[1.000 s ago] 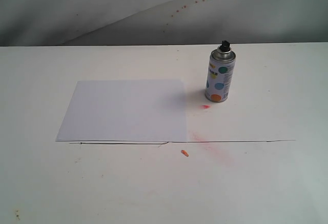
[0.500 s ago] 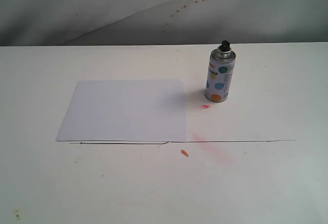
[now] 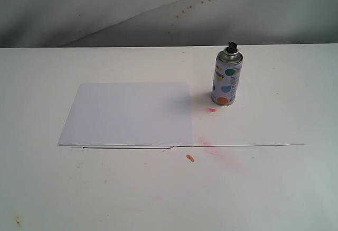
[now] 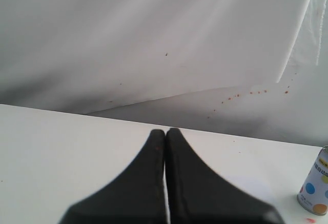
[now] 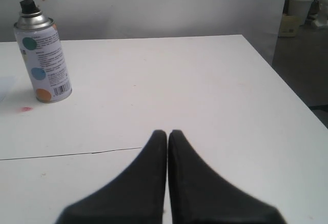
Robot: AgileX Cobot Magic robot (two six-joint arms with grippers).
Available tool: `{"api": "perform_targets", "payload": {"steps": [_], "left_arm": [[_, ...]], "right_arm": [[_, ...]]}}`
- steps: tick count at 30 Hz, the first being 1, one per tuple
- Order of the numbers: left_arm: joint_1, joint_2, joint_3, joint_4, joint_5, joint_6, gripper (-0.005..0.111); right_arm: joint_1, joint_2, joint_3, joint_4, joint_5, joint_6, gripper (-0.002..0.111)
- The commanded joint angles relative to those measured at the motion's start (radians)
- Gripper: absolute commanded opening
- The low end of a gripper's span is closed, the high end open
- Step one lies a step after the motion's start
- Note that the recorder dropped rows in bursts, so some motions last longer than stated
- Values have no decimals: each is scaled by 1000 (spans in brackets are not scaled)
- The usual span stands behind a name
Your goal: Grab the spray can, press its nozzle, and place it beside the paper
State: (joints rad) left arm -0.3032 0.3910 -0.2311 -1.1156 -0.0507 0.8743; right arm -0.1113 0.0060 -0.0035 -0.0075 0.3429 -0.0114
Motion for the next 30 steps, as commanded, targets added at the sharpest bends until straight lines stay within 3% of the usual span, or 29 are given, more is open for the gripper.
{"api": "perform_targets", "payload": {"steps": [1, 14, 20, 22, 23, 27, 28, 30], "left_arm": [[2, -5, 6, 3, -1, -1, 0], [2, -5, 6, 3, -1, -1, 0], [2, -72, 16, 89, -13, -4, 0], [2, -110, 33, 251, -2, -83, 0], [2, -123, 43, 369, 6, -198, 0], [2, -171, 93, 1080, 57, -887, 0], [2, -180, 105, 1180, 74, -972, 0], [2, -195, 128, 1223, 125, -1026, 0]], "right_arm": [[3, -6, 3, -14, -2, -8, 1], [3, -6, 3, -14, -2, -8, 1], [3, -6, 3, -14, -2, -8, 1], [3, -6, 3, -14, -2, -8, 1], [3, -6, 3, -14, -2, -8, 1], [3, -6, 3, -14, -2, -6, 1], [3, -6, 3, -14, -2, -6, 1], [3, -6, 3, -14, -2, -6, 1]]}}
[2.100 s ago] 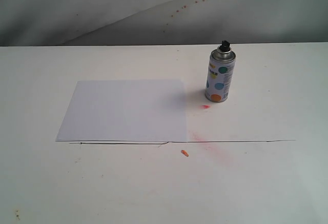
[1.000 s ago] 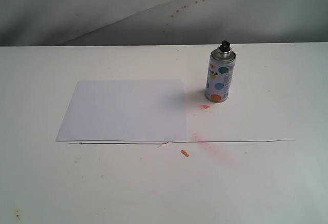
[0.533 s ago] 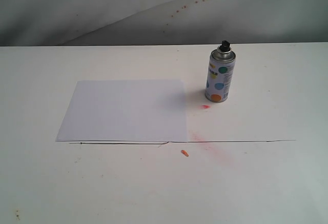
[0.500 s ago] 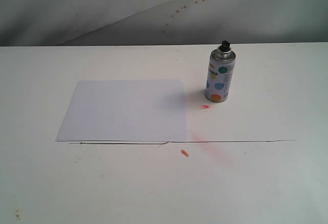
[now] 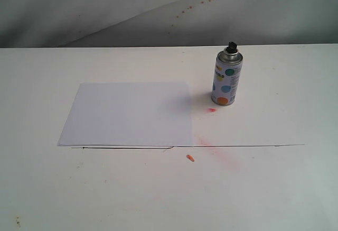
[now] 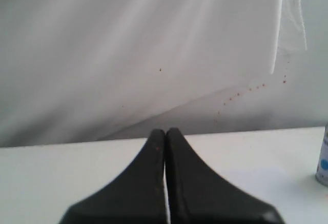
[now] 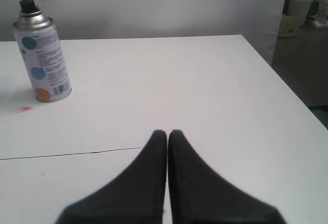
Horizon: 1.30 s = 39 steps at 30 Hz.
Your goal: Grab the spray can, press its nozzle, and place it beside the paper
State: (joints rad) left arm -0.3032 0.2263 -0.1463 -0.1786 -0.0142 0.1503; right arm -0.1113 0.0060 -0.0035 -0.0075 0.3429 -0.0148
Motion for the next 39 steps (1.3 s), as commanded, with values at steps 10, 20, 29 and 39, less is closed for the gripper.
{"api": "perform_targets", "payload": {"steps": [10, 20, 29, 39], "left_arm": [[94, -103, 85, 150, 257, -150, 0], [124, -226, 146, 124, 302, -150, 0], [124, -226, 146, 131, 302, -150, 0], [124, -226, 146, 131, 299, -150, 0]], "right_arm": [[3, -6, 3, -14, -2, -3, 1], [3, -6, 3, -14, -2, -3, 1], [3, -6, 3, -14, -2, -3, 1], [3, -6, 3, -14, -2, -3, 1]]}}
